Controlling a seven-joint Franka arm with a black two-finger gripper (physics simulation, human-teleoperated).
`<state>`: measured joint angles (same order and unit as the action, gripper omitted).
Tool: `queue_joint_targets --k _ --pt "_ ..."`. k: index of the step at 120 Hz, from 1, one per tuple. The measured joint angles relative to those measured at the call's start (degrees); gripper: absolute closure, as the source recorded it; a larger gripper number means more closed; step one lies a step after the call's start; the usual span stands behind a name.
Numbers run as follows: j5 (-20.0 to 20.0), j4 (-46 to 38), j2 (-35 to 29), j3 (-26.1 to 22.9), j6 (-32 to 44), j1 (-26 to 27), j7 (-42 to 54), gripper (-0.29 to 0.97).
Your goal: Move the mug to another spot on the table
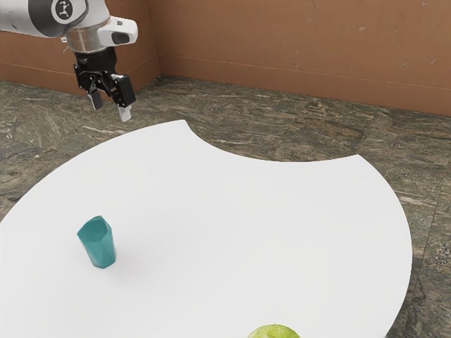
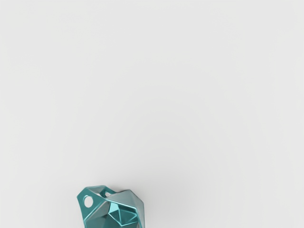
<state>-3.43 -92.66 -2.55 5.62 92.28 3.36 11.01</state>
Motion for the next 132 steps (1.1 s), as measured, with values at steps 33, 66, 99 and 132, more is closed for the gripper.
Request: queue_joint_targets --k 33,66,99,132 --pt "-0.1 0.0 0.0 0.1 0.0 -0.1 0.1 0.00" --pt "-2.9 -1.6 3.4 0.3 0.0 -1.0 6.4 0.00" --pt "1.7 -1.4 9.7 0.4 2.6 -9.9 26.1 0.02" --pt "5.2 -1.9 12.3 0.4 8.9 -11.4 47.7 0.01"
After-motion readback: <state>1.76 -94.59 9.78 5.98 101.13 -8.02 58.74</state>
